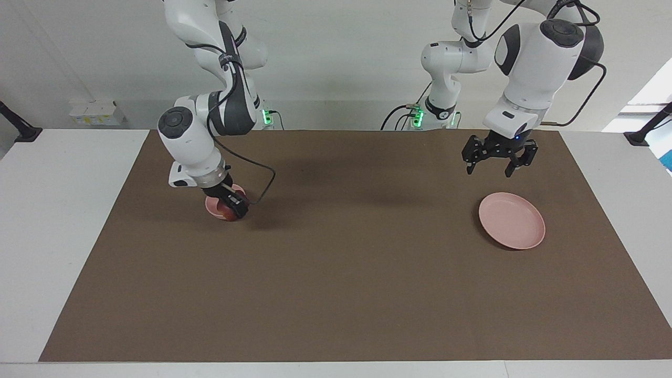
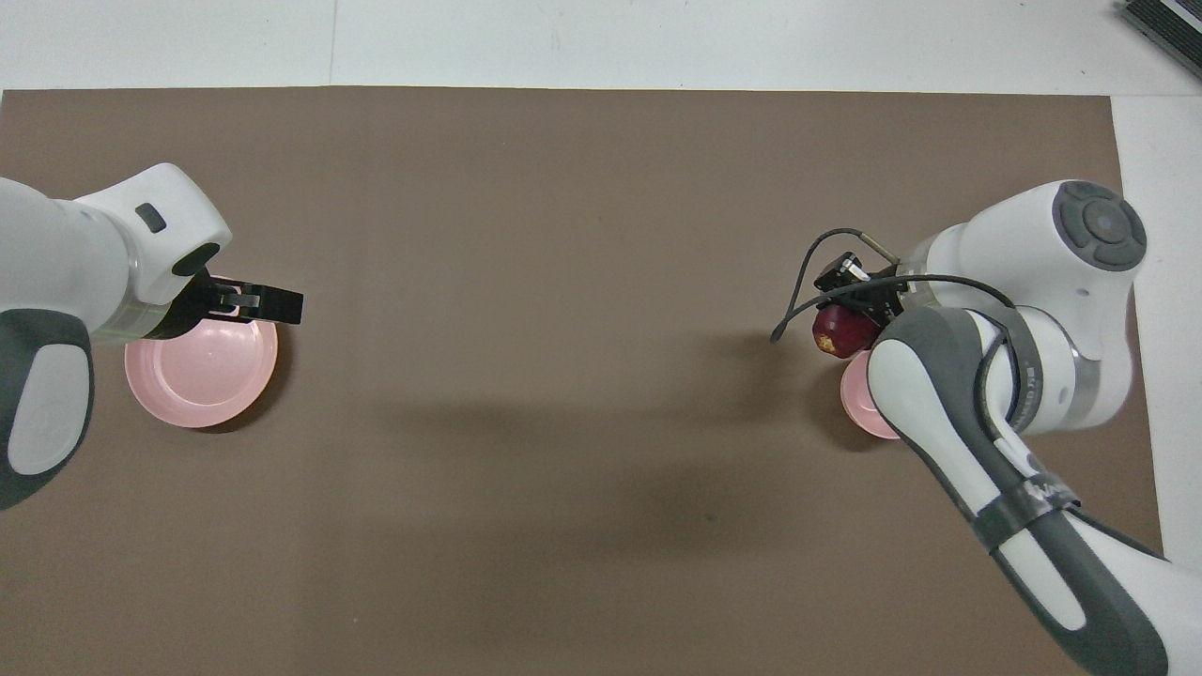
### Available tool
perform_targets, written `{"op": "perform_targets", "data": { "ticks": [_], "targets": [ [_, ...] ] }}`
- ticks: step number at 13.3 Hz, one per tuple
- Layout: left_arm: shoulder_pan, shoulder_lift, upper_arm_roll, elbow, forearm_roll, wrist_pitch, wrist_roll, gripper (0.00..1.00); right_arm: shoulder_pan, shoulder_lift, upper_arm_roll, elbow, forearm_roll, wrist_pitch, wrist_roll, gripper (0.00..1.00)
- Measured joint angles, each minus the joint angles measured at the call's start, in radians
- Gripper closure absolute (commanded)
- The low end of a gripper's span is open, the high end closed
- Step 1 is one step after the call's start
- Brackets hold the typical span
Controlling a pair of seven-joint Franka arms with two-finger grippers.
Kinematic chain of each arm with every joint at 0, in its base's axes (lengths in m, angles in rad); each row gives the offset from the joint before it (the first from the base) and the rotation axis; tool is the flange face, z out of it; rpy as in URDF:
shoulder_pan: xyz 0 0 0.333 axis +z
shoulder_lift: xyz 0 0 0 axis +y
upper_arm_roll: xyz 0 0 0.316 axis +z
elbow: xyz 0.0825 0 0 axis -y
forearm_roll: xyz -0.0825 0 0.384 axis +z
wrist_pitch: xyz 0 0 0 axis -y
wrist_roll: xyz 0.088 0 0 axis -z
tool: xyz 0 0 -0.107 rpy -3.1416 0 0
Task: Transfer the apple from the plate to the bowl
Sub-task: 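Carry the apple to the bowl with the right gripper while the left gripper withdraws, then release the apple into the pink bowl and raise the right gripper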
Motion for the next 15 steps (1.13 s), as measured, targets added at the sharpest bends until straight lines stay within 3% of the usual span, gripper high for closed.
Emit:
{"op": "perform_targets", "data": {
  "ticks": [2, 3, 4, 5, 9, 15],
  "targets": [
    [0.045, 0.000, 0.009, 0.093, 0.004, -0.092, 0.078, 0.00, -0.008, -0.055, 0.000, -0.095, -0.042, 0.009, -0.002, 0.94],
    [0.077, 0.001, 0.013, 0.134, 0.004, -0.130, 0.120, 0.00, -0.008, -0.077, 0.001, -0.144, -0.047, 0.035, -0.002, 0.84],
    [0.098, 0.001, 0.019, 0.161, 0.004, -0.166, 0.151, 0.00, -0.009, -0.085, 0.001, -0.188, -0.048, 0.087, -0.002, 0.35],
    [0.102, 0.005, 0.036, 0.181, 0.003, -0.200, 0.166, 0.00, -0.011, -0.083, 0.001, -0.226, -0.052, 0.138, -0.004, 0.00],
    [0.096, 0.022, 0.091, 0.225, 0.002, -0.246, 0.192, 0.00, -0.012, -0.077, 0.003, -0.219, -0.112, 0.167, -0.095, 0.00],
    [0.078, 0.023, 0.157, 0.225, -0.033, -0.261, 0.191, 0.00, -0.014, -0.084, 0.003, 0.007, -0.113, 0.009, -0.489, 0.00]
  ]
}}
